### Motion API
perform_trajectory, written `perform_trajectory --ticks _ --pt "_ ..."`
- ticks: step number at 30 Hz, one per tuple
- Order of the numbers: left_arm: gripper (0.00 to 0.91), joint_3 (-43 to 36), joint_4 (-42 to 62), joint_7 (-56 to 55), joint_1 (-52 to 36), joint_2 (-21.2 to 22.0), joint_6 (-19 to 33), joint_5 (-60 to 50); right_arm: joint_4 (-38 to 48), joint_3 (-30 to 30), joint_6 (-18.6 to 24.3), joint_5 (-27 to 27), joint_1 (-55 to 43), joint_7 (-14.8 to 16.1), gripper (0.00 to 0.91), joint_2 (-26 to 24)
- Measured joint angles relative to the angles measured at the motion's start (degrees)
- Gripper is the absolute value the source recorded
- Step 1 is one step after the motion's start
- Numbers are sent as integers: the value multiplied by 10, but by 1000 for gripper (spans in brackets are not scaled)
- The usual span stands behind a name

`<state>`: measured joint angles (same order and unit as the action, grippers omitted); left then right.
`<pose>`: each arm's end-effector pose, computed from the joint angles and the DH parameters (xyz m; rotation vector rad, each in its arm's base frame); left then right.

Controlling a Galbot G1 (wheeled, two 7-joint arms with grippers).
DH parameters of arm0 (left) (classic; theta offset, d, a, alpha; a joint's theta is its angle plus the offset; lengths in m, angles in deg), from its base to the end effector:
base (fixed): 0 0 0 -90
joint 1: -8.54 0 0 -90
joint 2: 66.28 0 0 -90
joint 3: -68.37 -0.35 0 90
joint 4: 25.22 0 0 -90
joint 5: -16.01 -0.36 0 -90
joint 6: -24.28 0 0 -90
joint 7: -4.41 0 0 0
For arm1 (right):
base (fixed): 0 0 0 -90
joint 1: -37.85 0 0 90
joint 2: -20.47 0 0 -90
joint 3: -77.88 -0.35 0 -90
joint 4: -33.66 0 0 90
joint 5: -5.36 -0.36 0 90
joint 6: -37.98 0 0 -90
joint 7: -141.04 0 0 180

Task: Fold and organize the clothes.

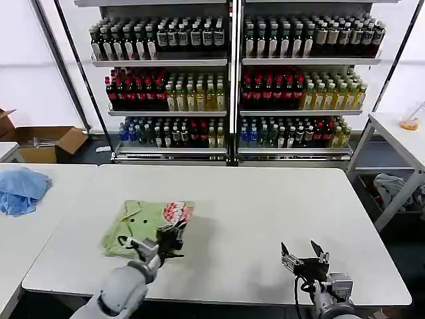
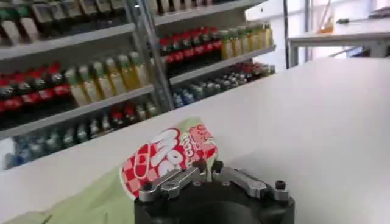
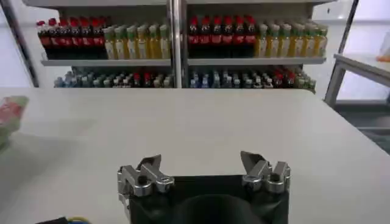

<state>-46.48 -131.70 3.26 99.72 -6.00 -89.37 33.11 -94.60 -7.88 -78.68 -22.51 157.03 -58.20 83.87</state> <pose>0.3073 -0.0031 -0.2936 -0.6329 -2.7185 -0.3556 0.1862 -0.0382 -0.2448 0.0474 -2.7374 0.0197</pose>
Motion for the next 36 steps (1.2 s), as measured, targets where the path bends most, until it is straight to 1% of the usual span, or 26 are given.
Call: perform_trajectory --ticks 3,4,5,6,13,17,21,24,28,33,36 --pt "40 -38 25 -13 -43 27 -1 16 -2 -3 0 0 -1 1 907 -2" --pt "202 -49 34 -17 -56 36 -1 20 -3 -4 -1 0 -2 1 907 -2" --pt "605 -61 44 -21 -71 47 -1 25 -3 -5 -1 0 -2 1 907 -3" --pt "907 -71 54 -23 -83 56 -1 29 -5 -6 -2 -1 -2 1 907 -4" --pt "907 -139 124 -34 -164 121 7 70 -9 -11 -2 -2 -4 5 907 -6" --pt "907 -159 146 -50 -191 155 15 107 -8 -10 5 -3 -10 11 907 -9" --pt "907 -160 145 -64 -201 168 25 134 -4 -4 14 -8 -21 18 907 -13" --pt "907 -147 127 -67 -196 162 36 145 3 8 18 -18 -37 20 907 -14" --pt "907 -103 94 -75 -171 134 60 146 23 37 20 -41 -80 19 907 -10" --pt "907 -23 47 -89 -115 84 88 130 75 86 20 -93 -157 10 907 9" --pt "907 30 17 -93 -72 62 101 123 121 114 24 -127 -208 3 907 27"
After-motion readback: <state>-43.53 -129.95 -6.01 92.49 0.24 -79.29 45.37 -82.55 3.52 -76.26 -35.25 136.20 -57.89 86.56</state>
